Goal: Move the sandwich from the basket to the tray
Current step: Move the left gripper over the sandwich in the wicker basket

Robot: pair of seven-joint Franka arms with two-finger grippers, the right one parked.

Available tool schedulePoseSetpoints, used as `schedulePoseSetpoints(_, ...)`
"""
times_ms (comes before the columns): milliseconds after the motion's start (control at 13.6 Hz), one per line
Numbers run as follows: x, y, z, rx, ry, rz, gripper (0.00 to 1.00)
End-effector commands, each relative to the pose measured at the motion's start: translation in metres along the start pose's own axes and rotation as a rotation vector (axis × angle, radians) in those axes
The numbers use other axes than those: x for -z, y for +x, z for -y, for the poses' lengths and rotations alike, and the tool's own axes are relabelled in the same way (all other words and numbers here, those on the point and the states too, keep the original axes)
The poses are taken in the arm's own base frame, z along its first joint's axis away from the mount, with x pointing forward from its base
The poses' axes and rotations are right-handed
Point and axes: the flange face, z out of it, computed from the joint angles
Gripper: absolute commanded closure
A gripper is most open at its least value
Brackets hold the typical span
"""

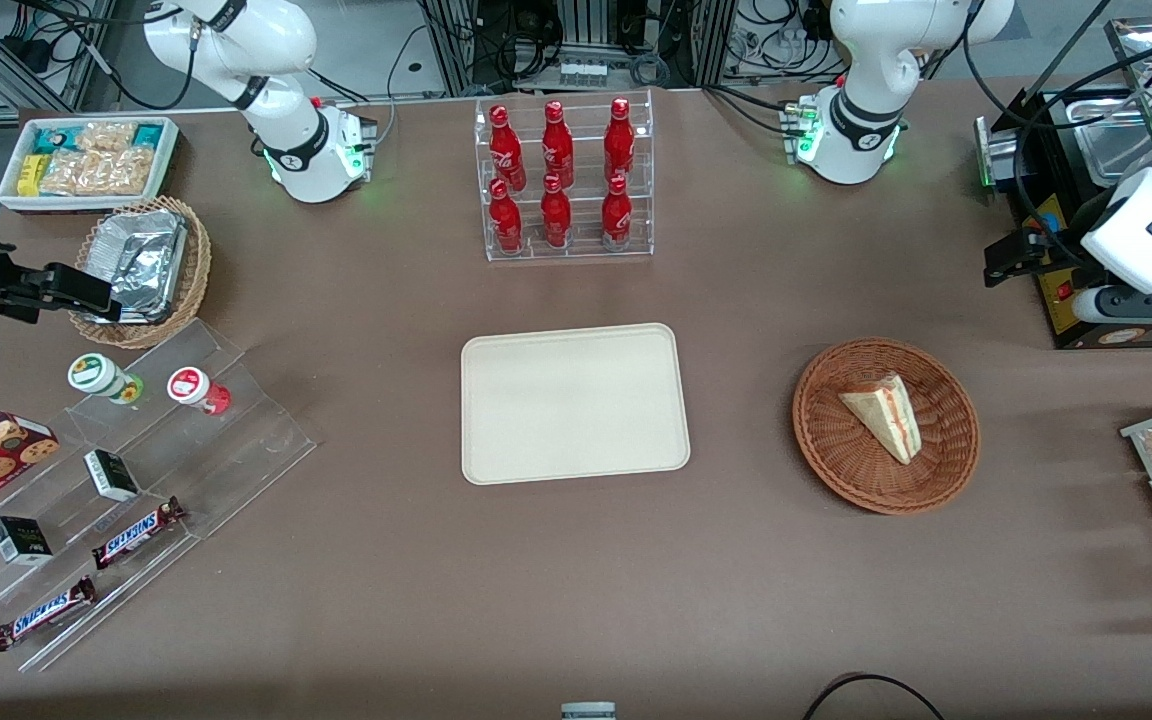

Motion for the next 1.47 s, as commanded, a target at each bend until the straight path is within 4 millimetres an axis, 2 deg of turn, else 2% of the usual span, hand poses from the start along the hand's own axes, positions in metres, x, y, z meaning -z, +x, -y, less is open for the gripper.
schedulePoseSetpoints(0,0.005,0.001,-0.001,-0.005,0.002,0.001,0.00)
schedulePoseSetpoints(221,0.004,0.005,-0.001,-0.005,0.005,-0.005,0.00)
schedulePoseSetpoints(368,-0.004,0.012,0.001,0.000,0.005,-0.012,0.00)
schedulePoseSetpoints(588,-0.040,0.031,0.004,0.006,0.002,0.027,0.00)
schedulePoseSetpoints(1029,-0.128,0.049,0.008,0.016,0.006,0.040,0.00)
schedulePoseSetpoints(1397,-0.185,0.069,0.005,0.126,0.009,0.033,0.00)
